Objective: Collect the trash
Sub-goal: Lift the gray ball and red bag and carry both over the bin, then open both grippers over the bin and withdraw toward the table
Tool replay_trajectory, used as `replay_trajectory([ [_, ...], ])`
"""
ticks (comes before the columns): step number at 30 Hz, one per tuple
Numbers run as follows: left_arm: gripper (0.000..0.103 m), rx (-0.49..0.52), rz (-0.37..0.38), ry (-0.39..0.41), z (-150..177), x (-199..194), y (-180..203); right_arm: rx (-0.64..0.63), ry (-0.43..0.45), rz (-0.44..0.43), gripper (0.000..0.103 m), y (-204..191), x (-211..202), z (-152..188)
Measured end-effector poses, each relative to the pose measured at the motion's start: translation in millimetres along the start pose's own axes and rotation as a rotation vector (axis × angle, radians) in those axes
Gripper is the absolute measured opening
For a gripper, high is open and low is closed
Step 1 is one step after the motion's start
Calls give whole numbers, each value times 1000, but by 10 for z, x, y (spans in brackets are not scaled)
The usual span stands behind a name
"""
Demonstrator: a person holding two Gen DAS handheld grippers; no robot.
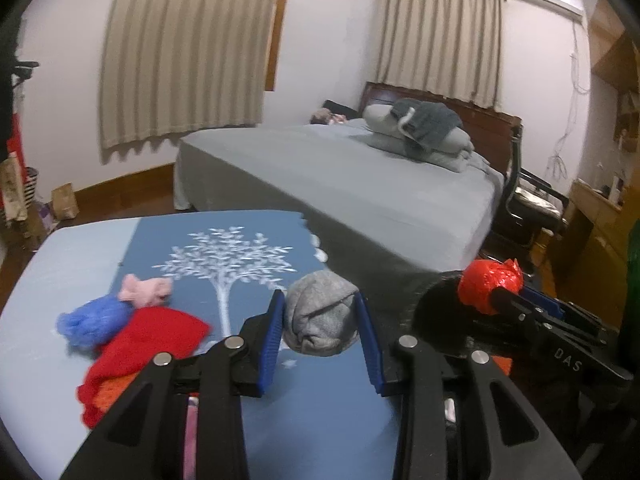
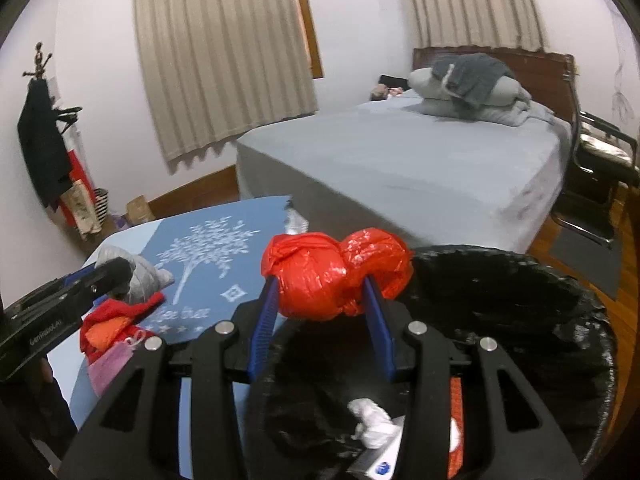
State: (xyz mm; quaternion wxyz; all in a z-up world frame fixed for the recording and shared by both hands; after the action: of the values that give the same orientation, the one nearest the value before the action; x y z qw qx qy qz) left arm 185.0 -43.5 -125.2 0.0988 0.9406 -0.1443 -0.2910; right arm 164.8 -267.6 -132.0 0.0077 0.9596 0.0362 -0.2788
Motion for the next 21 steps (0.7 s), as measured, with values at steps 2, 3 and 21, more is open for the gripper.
replay_trajectory([
  [2,36,8,17,-10,11,50,104,10,3,22,41,106,-38,29],
  [3,36,15,27,-15,19,77,171,14,4,29,41,158,-57,41],
  [21,36,107,193,-90,210,389,1207,122,5,187,42,1066,-407,302],
])
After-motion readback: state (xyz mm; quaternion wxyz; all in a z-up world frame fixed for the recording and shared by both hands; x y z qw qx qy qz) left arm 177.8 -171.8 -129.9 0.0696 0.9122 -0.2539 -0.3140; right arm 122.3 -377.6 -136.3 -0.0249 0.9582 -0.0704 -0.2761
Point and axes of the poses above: each gripper's, at about its wrist camera, not at the fingertips, and x roughly the way its jaws point, y to its right, z to its underside, the point moved 5 cm from there along x, roughly the way its jaws point, and after that the axes turned 10 degrees about -x, right-handed, at the moved point
